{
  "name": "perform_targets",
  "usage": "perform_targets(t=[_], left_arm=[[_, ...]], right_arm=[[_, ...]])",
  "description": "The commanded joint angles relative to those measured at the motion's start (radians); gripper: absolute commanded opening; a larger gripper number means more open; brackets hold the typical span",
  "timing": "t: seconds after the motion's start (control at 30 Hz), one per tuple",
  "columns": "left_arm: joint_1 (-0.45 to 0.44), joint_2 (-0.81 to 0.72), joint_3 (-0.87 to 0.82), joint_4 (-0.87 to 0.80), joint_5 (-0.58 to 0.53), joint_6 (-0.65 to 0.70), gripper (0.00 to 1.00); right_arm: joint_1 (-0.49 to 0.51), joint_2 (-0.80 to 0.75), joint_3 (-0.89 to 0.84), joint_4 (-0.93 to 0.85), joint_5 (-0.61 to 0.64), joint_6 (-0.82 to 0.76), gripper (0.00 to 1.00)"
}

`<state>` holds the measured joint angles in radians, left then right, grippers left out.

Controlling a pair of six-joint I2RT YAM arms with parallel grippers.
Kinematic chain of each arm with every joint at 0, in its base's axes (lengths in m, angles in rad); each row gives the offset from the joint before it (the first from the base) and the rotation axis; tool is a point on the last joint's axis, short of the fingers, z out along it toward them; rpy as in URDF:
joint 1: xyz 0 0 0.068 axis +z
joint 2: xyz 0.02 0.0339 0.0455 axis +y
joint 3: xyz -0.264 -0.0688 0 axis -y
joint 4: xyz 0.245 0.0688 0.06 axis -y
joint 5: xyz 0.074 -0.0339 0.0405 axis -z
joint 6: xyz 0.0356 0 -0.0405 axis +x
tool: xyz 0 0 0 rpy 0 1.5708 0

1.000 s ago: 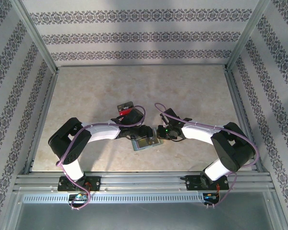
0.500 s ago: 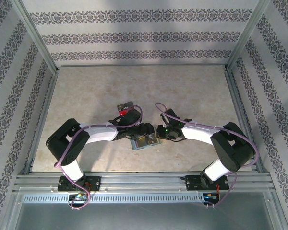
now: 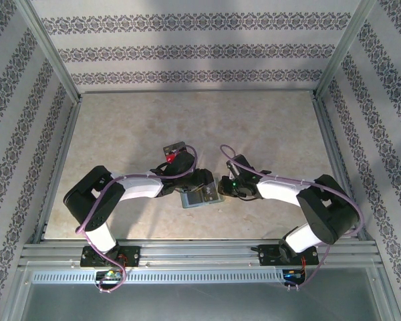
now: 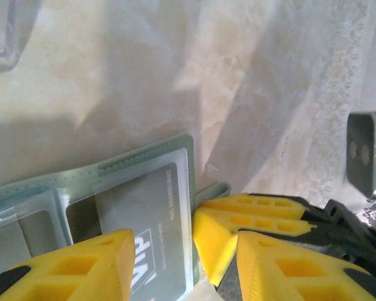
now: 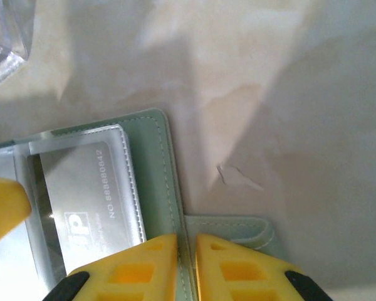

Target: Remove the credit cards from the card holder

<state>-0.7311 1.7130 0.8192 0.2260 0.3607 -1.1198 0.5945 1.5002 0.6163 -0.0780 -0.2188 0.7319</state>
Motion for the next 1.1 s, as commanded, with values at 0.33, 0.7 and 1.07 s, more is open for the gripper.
perform_targets(t=[0.33,0.7,1.07], left_arm=[[0.007,-0.085,0.083,-0.417,-0.146,0.203,0.48],[-0.016,-0.042,0.097,-0.414,-0.148,0.281,0.37],[-0.022,-0.013,0.094,-0.425,-0.151,0.306,0.30]], right_arm=[[-0.004,-0.189,-0.043,-0.150,-0.005,0.048,0.22],[-0.009,-0.319,-0.054,-0.134,-0.052,0.077,0.28],[-0.002,-0.150,-0.020,-0.018,-0.139,0.052,0.28]])
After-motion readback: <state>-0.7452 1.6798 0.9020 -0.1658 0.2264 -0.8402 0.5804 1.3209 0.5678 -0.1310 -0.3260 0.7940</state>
